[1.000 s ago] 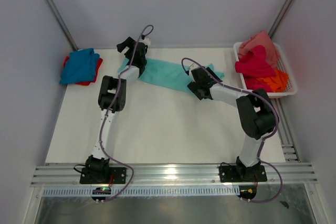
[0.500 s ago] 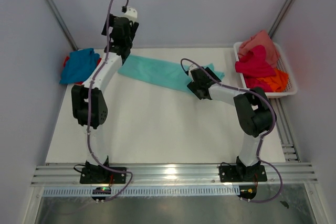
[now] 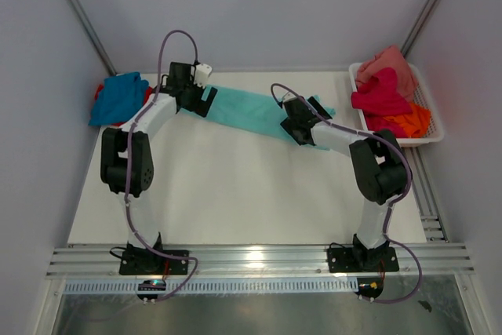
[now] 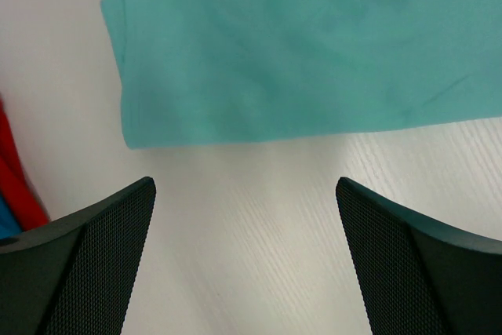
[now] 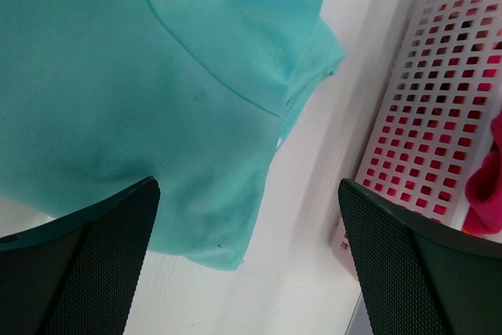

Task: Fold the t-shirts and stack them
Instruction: Fold the tshirt

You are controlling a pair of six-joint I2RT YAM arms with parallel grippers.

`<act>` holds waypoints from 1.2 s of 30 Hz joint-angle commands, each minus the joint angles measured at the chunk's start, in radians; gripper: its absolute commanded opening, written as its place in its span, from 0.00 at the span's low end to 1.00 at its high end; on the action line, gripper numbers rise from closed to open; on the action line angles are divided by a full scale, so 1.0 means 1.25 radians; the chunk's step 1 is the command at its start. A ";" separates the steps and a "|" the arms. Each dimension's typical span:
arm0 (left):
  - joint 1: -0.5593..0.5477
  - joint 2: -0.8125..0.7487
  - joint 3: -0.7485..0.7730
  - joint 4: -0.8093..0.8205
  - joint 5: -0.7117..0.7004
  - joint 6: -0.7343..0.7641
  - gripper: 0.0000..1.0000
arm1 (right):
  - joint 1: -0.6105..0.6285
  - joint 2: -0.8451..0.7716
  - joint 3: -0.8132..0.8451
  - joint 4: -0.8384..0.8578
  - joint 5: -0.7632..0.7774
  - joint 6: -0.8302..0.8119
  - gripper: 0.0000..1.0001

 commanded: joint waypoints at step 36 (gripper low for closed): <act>0.034 0.287 0.235 -0.037 0.166 0.041 0.99 | -0.007 0.132 0.141 -0.067 0.100 0.089 0.99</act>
